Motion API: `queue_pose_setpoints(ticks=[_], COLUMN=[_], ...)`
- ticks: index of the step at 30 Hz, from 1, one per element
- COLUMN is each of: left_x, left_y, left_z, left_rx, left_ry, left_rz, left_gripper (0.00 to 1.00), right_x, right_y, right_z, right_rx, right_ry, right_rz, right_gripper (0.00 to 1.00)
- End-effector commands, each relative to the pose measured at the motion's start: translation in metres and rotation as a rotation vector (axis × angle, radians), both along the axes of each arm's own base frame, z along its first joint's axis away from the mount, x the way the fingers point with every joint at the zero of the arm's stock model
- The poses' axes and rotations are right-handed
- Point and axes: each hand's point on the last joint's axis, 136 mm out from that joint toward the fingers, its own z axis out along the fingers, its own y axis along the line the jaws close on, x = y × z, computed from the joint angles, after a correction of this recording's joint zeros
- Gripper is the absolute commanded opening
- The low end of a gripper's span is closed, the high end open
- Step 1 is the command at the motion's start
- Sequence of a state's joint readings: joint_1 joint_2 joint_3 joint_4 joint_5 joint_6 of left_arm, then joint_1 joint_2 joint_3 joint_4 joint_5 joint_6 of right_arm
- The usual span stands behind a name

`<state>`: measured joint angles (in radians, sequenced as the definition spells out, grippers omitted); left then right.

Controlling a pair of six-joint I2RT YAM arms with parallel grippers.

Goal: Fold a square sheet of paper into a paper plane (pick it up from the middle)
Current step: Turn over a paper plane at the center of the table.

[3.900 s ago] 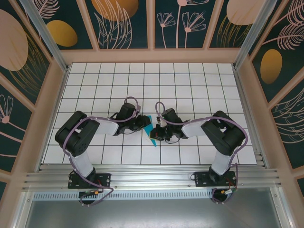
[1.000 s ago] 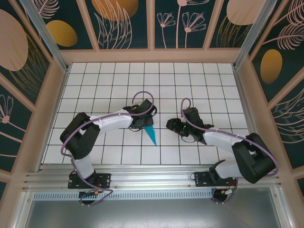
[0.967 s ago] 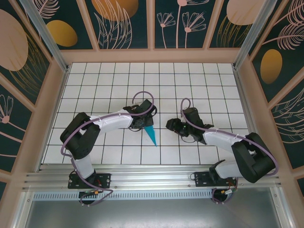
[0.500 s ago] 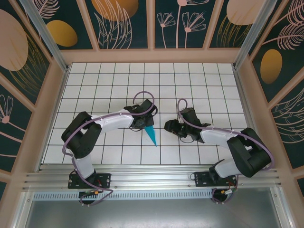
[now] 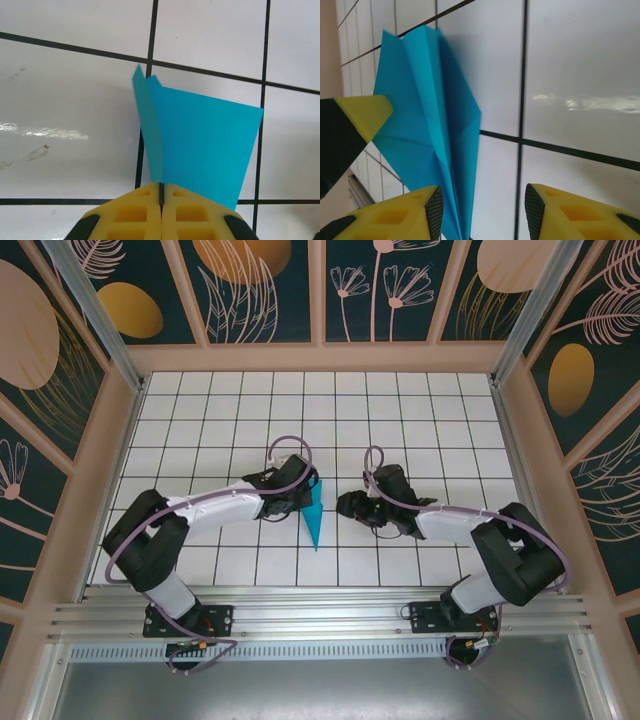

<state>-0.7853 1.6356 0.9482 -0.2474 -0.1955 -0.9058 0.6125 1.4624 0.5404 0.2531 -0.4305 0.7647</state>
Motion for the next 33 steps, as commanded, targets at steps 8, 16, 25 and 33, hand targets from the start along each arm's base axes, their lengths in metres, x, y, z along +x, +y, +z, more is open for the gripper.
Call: queue_pose_setpoints(ticks=[8,16,25,33], left_x=[0.005,0.004,0.003,0.002], left_y=[0.019,0.025,0.028,0.028], left_z=[0.006,0.0,-0.004,-0.006], left_rx=[-0.083,-0.083,-0.081,-0.084], left_ry=[-0.085,-0.071,-0.061,-0.057], left_rz=[0.015,0.019,0.021,0.021], left_gripper=[0.04,0.04,0.04,0.04], right_x=[0.001,-0.008,-0.003,-0.007], right_y=[0.048,0.076,0.084,0.092], right_z=[0.022,0.011,0.003,0.001], right_rx=[0.082,0.077,0.072,0.082], right_ry=[-0.071,-0.043,-0.031,-0.031], right_rz=[0.155,0.231,0.233,0.294], right_gripper=[0.5,0.5,0.52,0.54])
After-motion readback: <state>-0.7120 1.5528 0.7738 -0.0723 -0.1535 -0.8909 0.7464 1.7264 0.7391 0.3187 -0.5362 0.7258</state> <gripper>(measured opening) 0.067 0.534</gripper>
